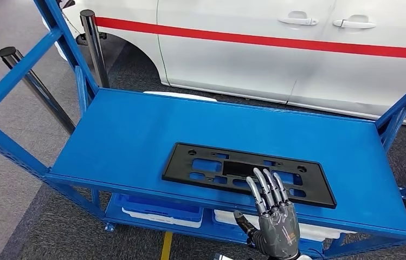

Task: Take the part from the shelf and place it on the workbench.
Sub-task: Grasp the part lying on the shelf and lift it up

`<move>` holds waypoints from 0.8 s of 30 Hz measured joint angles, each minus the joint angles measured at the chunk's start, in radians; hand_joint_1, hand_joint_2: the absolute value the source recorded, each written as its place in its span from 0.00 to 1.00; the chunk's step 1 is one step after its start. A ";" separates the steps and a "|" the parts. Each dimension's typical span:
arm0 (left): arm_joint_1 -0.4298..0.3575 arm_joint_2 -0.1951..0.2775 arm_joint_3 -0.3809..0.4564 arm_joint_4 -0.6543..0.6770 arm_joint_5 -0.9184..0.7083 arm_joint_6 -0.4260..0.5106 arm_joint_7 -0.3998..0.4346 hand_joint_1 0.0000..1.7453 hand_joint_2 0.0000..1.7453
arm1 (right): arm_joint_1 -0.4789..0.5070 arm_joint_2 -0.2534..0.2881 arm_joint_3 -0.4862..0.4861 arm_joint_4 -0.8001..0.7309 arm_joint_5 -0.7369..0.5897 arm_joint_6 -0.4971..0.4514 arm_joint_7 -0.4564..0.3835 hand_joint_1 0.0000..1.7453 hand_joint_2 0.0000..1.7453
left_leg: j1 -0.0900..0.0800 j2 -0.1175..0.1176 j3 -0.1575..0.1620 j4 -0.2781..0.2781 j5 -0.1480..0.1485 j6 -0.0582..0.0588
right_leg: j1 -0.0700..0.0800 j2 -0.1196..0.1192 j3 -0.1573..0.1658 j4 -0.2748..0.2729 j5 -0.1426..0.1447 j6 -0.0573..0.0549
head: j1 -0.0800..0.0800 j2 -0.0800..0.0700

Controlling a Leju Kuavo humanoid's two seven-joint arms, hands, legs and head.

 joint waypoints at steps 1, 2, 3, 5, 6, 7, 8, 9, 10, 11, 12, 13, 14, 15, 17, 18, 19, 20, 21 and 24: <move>0.000 -0.001 0.000 0.000 -0.002 -0.001 -0.001 0.00 0.00 | 0.000 -0.010 -0.002 0.000 0.000 0.000 0.008 0.00 1.00 | 0.000 0.000 0.000 0.001 -0.001 0.000 | -0.003 0.000 -0.030 0.055 -0.018 0.004 | 0.000 0.000; -0.001 -0.001 0.000 0.000 -0.003 -0.002 -0.003 0.00 0.00 | -0.001 -0.022 -0.002 0.000 -0.004 0.001 0.015 0.00 1.00 | 0.000 0.000 0.001 0.001 -0.002 0.000 | -0.006 0.000 -0.048 0.082 -0.017 0.007 | 0.000 0.000; -0.001 -0.001 0.000 0.000 -0.004 -0.004 -0.005 0.00 0.00 | -0.002 -0.035 -0.003 0.000 -0.011 0.004 0.022 0.00 1.00 | 0.001 -0.001 0.003 0.002 -0.004 0.000 | -0.008 -0.001 -0.048 0.073 0.003 0.009 | 0.000 0.000; 0.000 -0.003 0.000 0.000 -0.010 -0.002 -0.009 0.00 0.00 | -0.011 -0.064 -0.003 0.000 -0.045 0.027 0.028 0.00 1.00 | 0.002 -0.002 0.008 0.006 -0.010 -0.006 | -0.014 -0.002 0.001 -0.041 0.077 0.011 | 0.000 0.000; -0.001 -0.003 0.000 0.000 -0.014 0.000 -0.011 0.00 0.00 | -0.019 -0.078 -0.002 0.000 -0.070 0.050 0.029 0.00 1.00 | 0.000 -0.002 0.008 0.010 -0.014 -0.011 | -0.013 -0.002 0.029 -0.105 0.104 0.010 | 0.000 0.000; -0.001 -0.004 -0.001 0.000 -0.020 0.002 -0.014 0.00 0.00 | -0.029 -0.094 0.000 0.000 -0.100 0.079 0.028 0.00 1.00 | -0.001 -0.003 0.008 0.014 -0.018 -0.016 | -0.012 -0.002 0.049 -0.150 0.119 0.007 | 0.000 0.000; -0.002 -0.004 -0.002 0.000 -0.024 0.003 -0.016 0.00 0.00 | -0.040 -0.110 0.002 0.000 -0.127 0.108 0.025 0.00 1.00 | -0.003 -0.003 0.007 0.016 -0.020 -0.021 | -0.010 -0.001 0.057 -0.172 0.122 0.004 | 0.000 0.000; -0.004 -0.004 -0.002 0.000 -0.028 0.003 -0.017 0.00 0.00 | -0.050 -0.126 0.004 0.000 -0.148 0.135 0.022 0.00 1.00 | -0.004 -0.003 0.006 0.016 -0.021 -0.027 | -0.007 0.000 0.058 -0.175 0.120 -0.002 | -0.001 0.000; -0.005 -0.004 -0.003 0.000 -0.032 0.004 -0.018 0.00 0.00 | -0.061 -0.141 0.006 0.001 -0.164 0.159 0.018 0.00 1.00 | -0.004 -0.003 0.007 0.014 -0.022 -0.032 | -0.007 0.001 0.057 -0.176 0.121 -0.008 | -0.001 0.000; -0.006 -0.004 -0.003 0.000 -0.037 0.005 -0.018 0.00 0.00 | -0.073 -0.156 0.008 0.002 -0.174 0.181 0.014 0.00 1.00 | -0.002 -0.002 0.007 0.018 -0.026 -0.037 | -0.008 0.001 0.058 -0.178 0.122 -0.014 | -0.001 0.000; -0.007 -0.004 -0.004 0.000 -0.042 0.006 -0.017 0.00 0.00 | -0.086 -0.168 0.010 0.004 -0.182 0.201 0.011 0.00 1.00 | 0.000 -0.002 0.002 0.033 -0.037 -0.042 | -0.010 0.001 0.059 -0.181 0.124 -0.022 | -0.001 0.000; -0.008 -0.004 -0.005 0.000 -0.047 0.008 -0.017 0.00 0.00 | -0.100 -0.179 0.013 0.007 -0.187 0.220 0.008 0.00 1.00 | 0.001 -0.002 -0.012 0.067 -0.059 -0.045 | -0.011 0.000 0.061 -0.184 0.125 -0.028 | -0.001 0.000; -0.008 -0.004 -0.007 0.000 -0.051 0.011 -0.015 0.00 0.00 | -0.115 -0.188 0.017 0.012 -0.192 0.236 0.006 0.00 1.00 | 0.002 -0.002 -0.036 0.122 -0.090 -0.048 | -0.011 -0.001 0.061 -0.185 0.125 -0.033 | -0.001 0.000; -0.009 -0.004 -0.009 0.000 -0.056 0.015 -0.012 0.00 0.00 | -0.130 -0.196 0.022 0.019 -0.197 0.252 0.003 0.00 1.00 | 0.002 -0.002 -0.068 0.189 -0.123 -0.050 | -0.009 -0.002 0.061 -0.185 0.125 -0.036 | -0.001 0.000; -0.009 -0.004 -0.015 0.000 -0.066 0.024 -0.005 0.00 0.00 | -0.156 -0.210 0.035 0.035 -0.204 0.279 -0.001 0.00 1.00 | 0.002 -0.002 -0.118 0.290 -0.155 -0.051 | -0.005 -0.002 0.062 -0.184 0.124 -0.038 | -0.002 0.000; -0.009 -0.004 -0.018 0.000 -0.071 0.030 -0.001 0.00 0.00 | -0.168 -0.216 0.041 0.043 -0.206 0.290 -0.002 0.00 1.00 | 0.002 -0.002 -0.122 0.293 -0.142 -0.049 | -0.004 -0.002 0.063 -0.184 0.124 -0.038 | -0.002 0.000; -0.009 -0.004 -0.021 0.000 -0.075 0.037 0.003 0.00 0.00 | -0.181 -0.220 0.046 0.050 -0.208 0.300 -0.002 0.00 1.00 | 0.001 -0.002 -0.108 0.257 -0.112 -0.045 | -0.002 -0.002 0.065 -0.184 0.123 -0.038 | -0.002 0.000; -0.010 -0.004 -0.025 0.000 -0.081 0.046 0.008 0.00 0.00 | -0.194 -0.225 0.052 0.057 -0.210 0.310 -0.002 0.00 1.00 | 0.000 -0.002 -0.079 0.192 -0.072 -0.038 | 0.000 -0.001 0.067 -0.184 0.122 -0.038 | -0.002 0.000; -0.012 -0.004 -0.027 0.000 -0.087 0.054 0.013 0.00 0.00 | -0.208 -0.229 0.058 0.063 -0.211 0.319 -0.001 0.00 1.00 | -0.003 -0.002 -0.049 0.124 -0.041 -0.030 | 0.002 -0.001 0.068 -0.183 0.121 -0.037 | -0.001 0.000; -0.017 -0.005 -0.035 0.000 -0.102 0.073 0.024 0.00 0.00 | -0.244 -0.246 0.076 0.079 -0.216 0.340 0.001 0.00 1.00 | -0.012 -0.002 -0.008 0.022 -0.012 -0.016 | 0.004 -0.001 0.064 -0.182 0.122 -0.025 | -0.001 0.000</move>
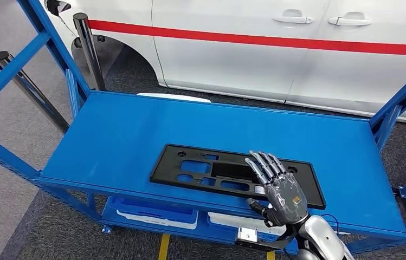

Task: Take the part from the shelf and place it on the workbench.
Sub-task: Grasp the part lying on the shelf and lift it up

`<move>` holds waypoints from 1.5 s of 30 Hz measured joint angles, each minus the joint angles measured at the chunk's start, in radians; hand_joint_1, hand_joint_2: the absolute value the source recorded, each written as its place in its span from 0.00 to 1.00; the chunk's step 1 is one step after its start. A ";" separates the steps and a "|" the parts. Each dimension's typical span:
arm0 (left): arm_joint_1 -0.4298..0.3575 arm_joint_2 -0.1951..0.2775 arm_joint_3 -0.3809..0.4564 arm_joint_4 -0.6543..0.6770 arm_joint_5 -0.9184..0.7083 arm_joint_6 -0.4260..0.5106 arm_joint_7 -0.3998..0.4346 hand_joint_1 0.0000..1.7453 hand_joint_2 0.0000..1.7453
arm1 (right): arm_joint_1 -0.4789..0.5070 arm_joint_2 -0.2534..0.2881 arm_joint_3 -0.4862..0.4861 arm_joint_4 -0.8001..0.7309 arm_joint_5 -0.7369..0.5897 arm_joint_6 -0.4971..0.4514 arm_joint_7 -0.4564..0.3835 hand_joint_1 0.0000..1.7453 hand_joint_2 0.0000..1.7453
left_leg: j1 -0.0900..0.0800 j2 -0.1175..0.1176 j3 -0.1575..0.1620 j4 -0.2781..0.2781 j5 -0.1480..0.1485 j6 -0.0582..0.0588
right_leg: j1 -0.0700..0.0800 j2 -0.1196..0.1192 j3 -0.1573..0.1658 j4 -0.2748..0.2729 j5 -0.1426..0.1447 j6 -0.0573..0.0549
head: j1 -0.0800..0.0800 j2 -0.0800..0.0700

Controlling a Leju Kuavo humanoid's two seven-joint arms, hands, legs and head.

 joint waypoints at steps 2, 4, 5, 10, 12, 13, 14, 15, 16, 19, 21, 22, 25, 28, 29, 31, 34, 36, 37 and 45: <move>0.000 -0.001 -0.007 0.000 -0.006 0.007 0.005 0.00 0.00 | -0.018 -0.010 0.009 0.009 -0.004 0.006 0.003 0.00 1.00 | 0.001 -0.001 0.003 -0.011 0.007 0.005 | -0.003 -0.001 0.000 -0.001 0.000 0.011 | 0.000 0.000; -0.002 -0.003 -0.012 0.000 -0.012 0.015 0.010 0.00 0.00 | -0.034 -0.020 0.016 0.015 -0.009 0.009 0.007 0.00 1.00 | 0.007 0.000 0.009 -0.025 0.016 0.014 | -0.004 -0.001 -0.013 0.031 -0.023 0.021 | 0.001 0.000; -0.003 -0.004 -0.014 0.000 -0.013 0.018 0.012 0.00 0.00 | -0.041 -0.025 0.019 0.018 -0.010 0.011 0.009 0.00 1.00 | 0.009 0.001 0.011 -0.030 0.019 0.018 | -0.006 -0.001 -0.033 0.075 -0.049 0.026 | 0.001 0.000; -0.003 -0.008 -0.017 0.000 -0.018 0.029 0.021 0.00 0.00 | -0.053 -0.046 0.040 0.033 -0.030 0.035 0.012 0.00 1.00 | 0.009 0.001 0.012 -0.025 0.014 0.019 | -0.017 -0.002 -0.115 0.227 -0.080 0.043 | 0.002 0.000; -0.004 -0.010 -0.019 0.000 -0.022 0.030 0.023 0.00 0.00 | -0.063 -0.059 0.049 0.035 -0.055 0.059 0.007 0.00 1.00 | 0.011 -0.001 0.011 -0.015 0.006 0.012 | -0.022 -0.002 -0.058 0.106 -0.017 0.046 | 0.002 0.000; -0.005 -0.010 -0.019 0.000 -0.025 0.030 0.024 0.00 0.00 | -0.068 -0.065 0.053 0.034 -0.066 0.070 0.004 0.00 1.00 | 0.010 -0.002 0.010 -0.008 0.001 0.007 | -0.021 -0.001 -0.034 0.053 0.002 0.043 | 0.002 0.000; -0.006 -0.010 -0.020 0.000 -0.027 0.030 0.024 0.00 0.00 | -0.072 -0.070 0.056 0.034 -0.074 0.077 0.001 0.00 1.00 | 0.009 -0.003 0.008 -0.004 -0.002 0.001 | -0.020 0.000 -0.021 0.023 0.007 0.039 | 0.001 0.000; -0.007 -0.010 -0.021 0.000 -0.029 0.029 0.024 0.00 0.00 | -0.075 -0.074 0.059 0.034 -0.081 0.085 -0.003 0.00 1.00 | 0.007 -0.003 0.007 -0.002 -0.004 -0.004 | -0.017 0.002 -0.018 0.014 0.003 0.033 | 0.001 0.000; -0.007 -0.011 -0.022 0.000 -0.030 0.029 0.024 0.00 0.00 | -0.078 -0.078 0.061 0.034 -0.088 0.092 -0.006 0.00 1.00 | 0.006 -0.003 0.007 -0.002 -0.005 -0.009 | -0.015 0.003 -0.019 0.013 0.005 0.026 | 0.001 0.000; -0.008 -0.011 -0.025 0.000 -0.032 0.029 0.024 0.00 0.00 | -0.091 -0.083 0.070 0.032 -0.129 0.125 -0.015 0.00 1.00 | 0.010 -0.002 -0.004 0.023 -0.027 -0.024 | -0.017 0.003 -0.017 0.008 0.007 0.005 | 0.001 0.000; -0.009 -0.011 -0.026 0.000 -0.033 0.027 0.024 0.00 0.00 | -0.103 -0.084 0.077 0.031 -0.177 0.154 -0.023 0.00 1.00 | 0.012 -0.002 -0.047 0.121 -0.083 -0.030 | -0.017 0.001 -0.016 0.006 0.008 -0.004 | 0.001 0.000; -0.009 -0.011 -0.026 0.000 -0.034 0.025 0.024 0.00 0.00 | -0.108 -0.084 0.081 0.030 -0.204 0.169 -0.028 0.00 1.00 | 0.012 -0.002 -0.079 0.189 -0.114 -0.031 | -0.015 0.000 -0.016 0.006 0.007 -0.007 | 0.001 0.000; -0.009 -0.012 -0.027 0.000 -0.037 0.021 0.024 0.00 0.00 | -0.116 -0.084 0.092 0.030 -0.260 0.196 -0.037 0.00 1.00 | 0.012 -0.002 -0.122 0.269 -0.118 -0.029 | -0.009 -0.001 -0.016 0.007 0.006 -0.009 | 0.001 0.000; -0.009 -0.012 -0.027 0.000 -0.038 0.019 0.025 0.00 0.00 | -0.126 -0.083 0.098 0.030 -0.284 0.205 -0.042 0.00 1.00 | 0.012 -0.002 -0.062 0.133 -0.029 -0.018 | -0.006 0.000 -0.012 0.008 0.005 -0.009 | 0.001 0.000; -0.010 -0.012 -0.027 0.000 -0.038 0.019 0.025 0.00 0.00 | -0.127 -0.083 0.099 0.030 -0.286 0.205 -0.042 0.00 1.00 | 0.011 -0.002 -0.050 0.107 -0.015 -0.016 | -0.006 0.000 -0.012 0.008 0.005 -0.008 | 0.001 0.000; -0.010 -0.012 -0.027 0.000 -0.038 0.019 0.025 0.00 0.00 | -0.127 -0.083 0.099 0.030 -0.287 0.206 -0.042 0.00 1.00 | 0.011 -0.002 -0.048 0.103 -0.013 -0.016 | -0.006 0.000 -0.012 0.008 0.005 -0.008 | 0.001 0.000; -0.010 -0.011 -0.027 0.000 -0.038 0.019 0.025 0.00 0.00 | -0.129 -0.083 0.100 0.030 -0.288 0.206 -0.042 0.00 1.00 | 0.011 -0.002 -0.036 0.076 -0.002 -0.013 | -0.006 0.000 -0.011 0.008 0.004 -0.008 | 0.001 0.000; -0.012 -0.012 -0.027 0.000 -0.039 0.018 0.026 0.00 0.00 | -0.135 -0.083 0.102 0.031 -0.293 0.213 -0.042 0.00 1.00 | 0.005 -0.002 -0.017 0.029 0.003 -0.007 | -0.005 0.000 -0.015 0.009 0.005 -0.001 | 0.001 0.000; -0.012 -0.013 -0.029 0.000 -0.040 0.018 0.027 0.00 0.00 | -0.142 -0.083 0.105 0.031 -0.296 0.222 -0.040 0.00 1.00 | 0.004 -0.002 -0.009 0.005 0.007 -0.001 | -0.005 0.000 -0.016 0.008 0.005 0.007 | 0.001 0.000; -0.012 -0.016 -0.034 0.000 -0.049 0.016 0.034 0.00 0.00 | -0.173 -0.107 0.119 0.083 -0.304 0.277 0.000 0.00 1.00 | 0.007 -0.002 0.003 -0.010 0.009 0.014 | -0.019 -0.002 -0.067 0.107 -0.010 0.042 | 0.003 0.000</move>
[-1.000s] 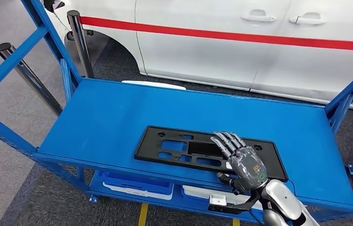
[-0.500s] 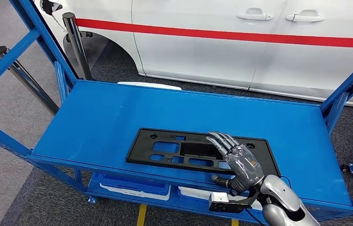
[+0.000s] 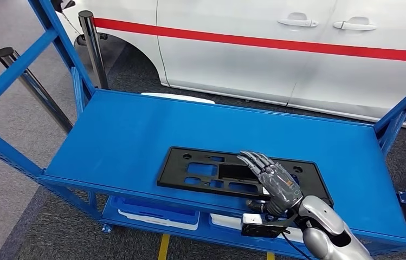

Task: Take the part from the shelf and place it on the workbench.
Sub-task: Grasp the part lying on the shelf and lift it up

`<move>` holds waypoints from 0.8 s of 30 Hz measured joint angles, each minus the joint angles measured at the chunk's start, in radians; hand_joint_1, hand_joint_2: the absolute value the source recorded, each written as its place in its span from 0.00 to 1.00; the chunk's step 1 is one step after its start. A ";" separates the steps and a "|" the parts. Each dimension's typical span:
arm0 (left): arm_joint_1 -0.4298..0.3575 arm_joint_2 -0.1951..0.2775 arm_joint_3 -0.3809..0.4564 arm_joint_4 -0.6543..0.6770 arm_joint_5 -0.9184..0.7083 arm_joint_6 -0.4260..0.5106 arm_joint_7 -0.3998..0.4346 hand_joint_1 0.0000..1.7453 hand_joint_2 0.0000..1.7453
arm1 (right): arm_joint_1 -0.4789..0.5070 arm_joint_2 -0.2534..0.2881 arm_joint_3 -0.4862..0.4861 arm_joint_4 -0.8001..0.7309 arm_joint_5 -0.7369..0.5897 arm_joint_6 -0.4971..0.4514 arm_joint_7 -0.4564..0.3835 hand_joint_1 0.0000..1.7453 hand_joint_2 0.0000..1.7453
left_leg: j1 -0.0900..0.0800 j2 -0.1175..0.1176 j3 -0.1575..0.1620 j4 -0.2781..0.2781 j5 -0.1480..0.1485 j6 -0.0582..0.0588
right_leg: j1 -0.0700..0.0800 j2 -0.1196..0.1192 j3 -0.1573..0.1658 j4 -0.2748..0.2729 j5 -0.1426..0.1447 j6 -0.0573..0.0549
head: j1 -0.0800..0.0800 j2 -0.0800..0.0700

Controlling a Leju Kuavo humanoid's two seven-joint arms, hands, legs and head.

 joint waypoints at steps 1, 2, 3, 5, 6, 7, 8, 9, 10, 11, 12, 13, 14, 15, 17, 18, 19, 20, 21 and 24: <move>0.000 0.000 0.000 0.000 0.000 0.000 0.000 0.00 0.00 | 0.000 -0.005 0.000 0.005 0.000 0.004 0.003 0.00 1.00 | -0.002 -0.001 -0.002 0.005 -0.004 -0.005 | 0.001 0.000 0.025 -0.053 0.018 -0.003 | 0.000 0.000; 0.000 0.000 0.000 0.000 0.000 0.000 0.000 0.00 0.00 | 0.000 -0.010 0.000 0.010 -0.001 0.008 0.005 0.00 1.00 | -0.004 -0.002 -0.003 0.008 -0.006 -0.010 | 0.003 0.001 0.038 -0.084 0.024 -0.007 | 0.000 0.000; 0.000 0.000 0.000 0.000 0.000 0.000 0.001 0.00 0.00 | 0.000 -0.014 0.000 0.014 -0.001 0.010 0.007 0.00 1.00 | -0.006 -0.002 -0.005 0.010 -0.008 -0.015 | 0.005 0.002 0.040 -0.093 0.021 -0.013 | -0.001 0.000; -0.001 0.000 0.000 0.000 0.000 0.001 0.001 0.00 0.00 | 0.001 -0.019 0.000 0.021 -0.003 0.013 0.009 0.00 1.00 | -0.005 -0.001 -0.006 0.010 -0.010 -0.025 | 0.006 0.004 0.038 -0.097 0.024 -0.025 | -0.001 0.000; -0.001 0.000 0.000 0.000 0.000 0.001 0.001 0.00 0.00 | 0.000 -0.021 0.000 0.023 -0.003 0.014 0.009 0.00 1.00 | -0.003 0.000 -0.009 0.018 -0.018 -0.030 | 0.004 0.004 0.040 -0.099 0.025 -0.031 | -0.001 0.000; -0.001 0.000 0.000 0.000 0.000 0.001 0.001 0.00 0.00 | 0.000 -0.022 0.000 0.025 -0.003 0.015 0.010 0.00 1.00 | -0.002 0.000 -0.019 0.042 -0.035 -0.035 | 0.003 0.004 0.041 -0.102 0.027 -0.038 | -0.001 0.000; -0.001 0.000 0.000 0.000 0.000 0.001 0.001 0.00 0.00 | -0.001 -0.023 0.000 0.027 -0.003 0.017 0.010 0.00 1.00 | 0.000 0.000 -0.038 0.086 -0.062 -0.039 | 0.002 0.003 0.042 -0.104 0.028 -0.043 | -0.002 0.000; -0.001 0.000 0.000 0.000 0.000 0.001 0.001 0.00 0.00 | 0.000 -0.025 0.001 0.029 -0.003 0.021 0.012 0.00 1.00 | 0.001 0.000 -0.065 0.146 -0.093 -0.042 | 0.003 0.002 0.042 -0.104 0.027 -0.047 | -0.002 0.000; 0.000 0.000 0.000 0.000 0.000 0.000 0.002 0.00 0.00 | 0.000 -0.026 0.002 0.032 -0.003 0.026 0.014 0.00 1.00 | 0.001 0.000 -0.096 0.210 -0.121 -0.044 | 0.005 0.001 0.042 -0.104 0.027 -0.049 | -0.002 0.000; 0.001 0.000 0.000 0.000 0.000 0.000 0.002 0.00 0.00 | 0.001 -0.028 0.003 0.035 -0.001 0.030 0.016 0.00 1.00 | 0.002 0.000 -0.119 0.259 -0.136 -0.045 | 0.006 0.000 0.042 -0.103 0.026 -0.050 | -0.002 0.000; 0.001 0.000 0.000 0.000 0.000 0.000 0.002 0.00 0.00 | 0.001 -0.030 0.003 0.039 0.001 0.034 0.019 0.00 1.00 | 0.002 0.000 -0.129 0.276 -0.132 -0.044 | 0.007 0.000 0.042 -0.103 0.026 -0.050 | -0.002 0.000; 0.002 0.000 0.000 0.000 0.000 0.000 0.002 0.00 0.00 | 0.001 -0.033 0.004 0.042 0.003 0.036 0.020 0.00 1.00 | 0.002 0.000 -0.121 0.257 -0.110 -0.042 | 0.008 0.001 0.042 -0.103 0.026 -0.050 | -0.002 0.000; 0.001 0.000 0.000 0.000 0.000 0.000 0.002 0.00 0.00 | 0.001 -0.035 0.004 0.045 0.005 0.036 0.021 0.00 1.00 | 0.001 0.000 -0.096 0.203 -0.075 -0.037 | 0.009 0.001 0.043 -0.102 0.026 -0.050 | -0.002 0.000; 0.001 0.000 0.000 0.000 0.000 0.000 0.002 0.00 0.00 | 0.001 -0.038 0.004 0.047 0.006 0.036 0.022 0.00 1.00 | 0.000 0.000 -0.063 0.134 -0.043 -0.030 | 0.010 0.002 0.045 -0.102 0.025 -0.050 | -0.002 0.000; -0.002 0.000 0.000 0.000 0.000 0.000 0.002 0.00 0.00 | 0.000 -0.041 0.004 0.050 0.012 0.035 0.026 0.00 1.00 | -0.005 0.000 -0.015 0.031 -0.009 -0.019 | 0.013 0.002 0.045 -0.102 0.026 -0.044 | -0.002 0.000; -0.002 0.000 0.000 0.000 0.000 0.000 0.002 0.00 0.00 | 0.000 -0.043 0.004 0.052 0.020 0.032 0.030 0.00 1.00 | -0.008 0.000 -0.007 0.012 -0.009 -0.016 | 0.012 0.002 0.044 -0.102 0.026 -0.039 | -0.002 0.000; -0.002 0.000 0.000 0.000 0.000 0.000 0.002 0.00 0.00 | -0.001 -0.043 0.004 0.055 0.031 0.025 0.035 0.00 1.00 | -0.010 0.000 -0.005 0.009 -0.008 -0.014 | 0.012 0.002 0.044 -0.104 0.028 -0.032 | -0.002 0.000; -0.002 0.000 0.000 0.000 0.000 0.000 0.003 0.00 0.00 | -0.001 -0.044 0.004 0.057 0.047 0.014 0.041 0.00 1.00 | -0.009 0.000 -0.003 0.004 -0.005 -0.010 | 0.012 0.002 0.045 -0.106 0.029 -0.026 | -0.002 0.000; -0.002 0.000 0.000 0.000 0.000 0.000 0.003 0.00 0.00 | -0.001 -0.043 0.003 0.060 0.068 -0.002 0.048 0.00 1.00 | -0.008 0.000 0.000 -0.003 0.000 -0.006 | 0.011 0.002 0.046 -0.104 0.026 -0.021 | -0.001 0.000; -0.003 0.000 0.000 0.000 -0.001 0.000 0.004 0.00 0.00 | 0.001 -0.042 0.002 0.072 0.167 -0.085 0.083 0.00 1.00 | -0.002 0.002 0.007 -0.019 0.011 0.006 | 0.008 0.001 0.003 -0.004 -0.039 -0.009 | 0.000 0.000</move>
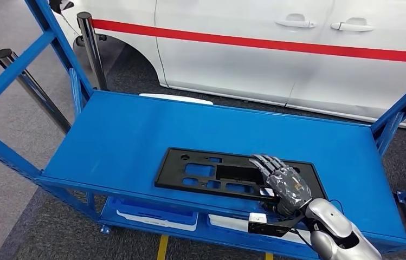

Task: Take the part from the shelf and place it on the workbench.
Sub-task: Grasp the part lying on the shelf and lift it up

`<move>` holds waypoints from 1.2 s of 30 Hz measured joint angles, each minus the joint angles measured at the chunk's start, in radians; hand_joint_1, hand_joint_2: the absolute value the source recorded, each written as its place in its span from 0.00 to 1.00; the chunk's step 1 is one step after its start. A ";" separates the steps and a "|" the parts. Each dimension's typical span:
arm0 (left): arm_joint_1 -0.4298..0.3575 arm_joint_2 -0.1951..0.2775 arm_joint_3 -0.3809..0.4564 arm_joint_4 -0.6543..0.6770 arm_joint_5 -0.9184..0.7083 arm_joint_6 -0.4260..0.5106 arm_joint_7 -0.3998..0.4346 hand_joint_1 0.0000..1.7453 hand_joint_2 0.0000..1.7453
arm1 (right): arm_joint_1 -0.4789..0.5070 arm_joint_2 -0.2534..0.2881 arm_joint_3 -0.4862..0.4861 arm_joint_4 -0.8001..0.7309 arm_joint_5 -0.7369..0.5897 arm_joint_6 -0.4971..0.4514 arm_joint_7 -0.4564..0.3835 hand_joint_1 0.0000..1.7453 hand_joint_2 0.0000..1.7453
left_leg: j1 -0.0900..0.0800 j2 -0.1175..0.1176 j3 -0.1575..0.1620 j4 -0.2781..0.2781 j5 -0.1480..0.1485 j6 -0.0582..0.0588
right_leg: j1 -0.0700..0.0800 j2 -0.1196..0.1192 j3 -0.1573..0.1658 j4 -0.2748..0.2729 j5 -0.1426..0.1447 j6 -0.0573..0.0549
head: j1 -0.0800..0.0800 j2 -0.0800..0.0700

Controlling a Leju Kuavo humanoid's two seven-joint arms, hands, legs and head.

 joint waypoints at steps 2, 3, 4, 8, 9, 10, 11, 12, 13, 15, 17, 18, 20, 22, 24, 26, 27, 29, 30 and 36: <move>0.001 0.000 0.000 0.000 0.000 0.000 0.002 0.00 0.00 | 0.006 0.003 0.000 0.014 0.089 -0.062 0.030 0.00 1.00 | 0.000 0.001 -0.001 0.001 0.000 0.002 | -0.001 0.000 -0.062 0.131 -0.058 0.006 | 0.000 0.000; 0.002 0.000 0.000 0.000 -0.001 0.000 0.003 0.00 0.00 | 0.011 0.006 0.000 0.024 0.134 -0.090 0.046 0.00 1.00 | 0.000 0.001 -0.002 0.001 0.000 0.002 | -0.002 0.000 -0.082 0.173 -0.068 0.009 | 0.000 0.000; 0.002 0.000 0.000 0.000 -0.002 0.001 0.004 0.00 0.00 | 0.015 0.009 0.000 0.034 0.180 -0.118 0.061 0.00 1.00 | 0.000 0.001 -0.002 0.002 -0.001 0.001 | -0.004 0.000 -0.083 0.174 -0.056 0.011 | 0.000 0.000; 0.001 -0.002 0.000 0.000 -0.010 0.003 0.011 0.00 0.00 | 0.022 0.027 -0.016 0.075 0.378 -0.233 0.128 0.00 1.00 | -0.001 -0.002 -0.005 0.021 -0.014 -0.013 | -0.011 0.000 0.030 -0.054 0.053 0.010 | 0.000 0.000; 0.001 -0.002 0.000 0.000 -0.012 0.004 0.012 0.00 0.00 | 0.024 0.032 -0.022 0.083 0.413 -0.254 0.139 0.00 1.00 | -0.002 -0.002 -0.006 0.025 -0.017 -0.018 | -0.010 0.001 0.043 -0.083 0.057 0.005 | 0.000 0.000; 0.000 -0.002 0.000 0.000 -0.014 0.005 0.014 0.00 0.00 | 0.026 0.037 -0.028 0.092 0.445 -0.273 0.150 0.00 1.00 | -0.004 -0.003 -0.007 0.027 -0.018 -0.022 | -0.007 0.002 0.045 -0.089 0.052 -0.001 | 0.000 0.000; -0.001 -0.002 0.000 0.000 -0.016 0.006 0.015 0.00 0.00 | 0.029 0.042 -0.033 0.099 0.472 -0.289 0.160 0.00 1.00 | -0.004 -0.003 -0.007 0.027 -0.019 -0.027 | -0.006 0.003 0.045 -0.091 0.054 -0.009 | -0.001 0.000; -0.001 -0.002 0.000 0.000 -0.018 0.006 0.017 0.00 0.00 | 0.031 0.047 -0.038 0.106 0.493 -0.300 0.167 0.00 1.00 | -0.003 -0.002 -0.007 0.027 -0.021 -0.032 | -0.006 0.003 0.045 -0.092 0.055 -0.015 | -0.001 0.000; -0.002 -0.002 0.000 0.000 -0.019 0.006 0.019 0.00 0.00 | 0.031 0.053 -0.044 0.114 0.509 -0.308 0.173 0.00 1.00 | -0.001 -0.002 -0.010 0.037 -0.030 -0.038 | -0.007 0.003 0.047 -0.094 0.056 -0.022 | -0.001 0.000; -0.004 -0.003 0.000 0.000 -0.020 0.007 0.021 0.00 0.00 | 0.032 0.063 -0.056 0.128 0.530 -0.313 0.181 0.15 1.00 | 0.002 -0.002 -0.039 0.107 -0.076 -0.047 | -0.008 0.000 0.049 -0.098 0.058 -0.034 | -0.001 0.000; -0.003 -0.003 0.000 0.000 -0.021 0.008 0.022 0.00 0.00 | 0.033 0.073 -0.066 0.144 0.544 -0.315 0.187 0.50 1.00 | 0.004 -0.001 -0.096 0.234 -0.137 -0.052 | -0.005 -0.002 0.048 -0.098 0.058 -0.040 | -0.001 0.000; -0.002 -0.003 0.000 0.000 -0.021 0.008 0.022 0.00 0.00 | 0.035 0.077 -0.070 0.151 0.547 -0.316 0.188 0.66 1.00 | 0.004 -0.001 -0.118 0.283 -0.152 -0.053 | -0.004 -0.002 0.048 -0.098 0.058 -0.041 | -0.001 0.000; -0.002 -0.003 0.000 0.000 -0.021 0.009 0.023 0.00 0.00 | 0.039 0.083 -0.078 0.164 0.548 -0.319 0.190 0.94 1.00 | 0.004 -0.001 -0.112 0.274 -0.124 -0.050 | -0.002 -0.001 0.049 -0.098 0.058 -0.041 | -0.001 0.000; -0.003 -0.003 0.000 0.000 -0.021 0.012 0.024 0.00 0.00 | 0.044 0.088 -0.087 0.172 0.543 -0.323 0.190 1.00 1.00 | 0.004 -0.001 -0.049 0.147 -0.061 -0.041 | -0.001 0.000 0.051 -0.097 0.058 -0.040 | -0.001 0.000; -0.006 -0.003 0.000 0.000 -0.021 0.014 0.024 0.00 0.00 | 0.049 0.091 -0.096 0.177 0.526 -0.327 0.185 1.00 1.00 | -0.001 -0.002 -0.003 0.048 -0.033 -0.033 | 0.002 0.001 0.049 -0.096 0.060 -0.032 | -0.001 0.000; -0.006 -0.003 0.001 0.000 -0.021 0.016 0.025 0.00 0.00 | 0.056 0.093 -0.103 0.180 0.503 -0.328 0.173 1.00 1.00 | -0.006 -0.002 0.002 0.026 -0.031 -0.026 | 0.002 0.001 0.048 -0.099 0.064 -0.019 | -0.001 0.000; -0.005 -0.003 0.001 0.000 -0.021 0.017 0.025 0.00 0.00 | 0.060 0.094 -0.107 0.180 0.489 -0.326 0.165 1.00 1.00 | -0.005 -0.002 0.004 0.021 -0.026 -0.021 | 0.001 0.001 0.048 -0.100 0.065 -0.013 | -0.001 0.000; -0.005 -0.004 0.002 0.000 -0.020 0.018 0.026 0.00 0.00 | 0.066 0.096 -0.117 0.179 0.454 -0.317 0.147 1.00 1.00 | -0.001 -0.001 0.009 0.007 -0.015 -0.008 | -0.001 0.001 0.038 -0.079 0.048 -0.002 | 0.000 0.000; -0.005 -0.004 0.002 0.000 -0.021 0.019 0.026 0.00 0.00 | 0.069 0.096 -0.122 0.178 0.434 -0.311 0.137 1.00 1.00 | 0.001 -0.001 0.012 0.001 -0.010 -0.003 | -0.003 0.001 0.021 -0.042 0.024 0.002 | 0.000 0.000; -0.002 -0.005 0.004 0.000 -0.021 0.022 0.031 0.00 0.00 | 0.097 0.104 -0.146 0.165 0.342 -0.296 0.090 1.00 1.00 | 0.001 -0.001 0.011 0.007 -0.014 0.000 | -0.011 -0.001 -0.046 0.096 -0.002 0.020 | 0.001 0.000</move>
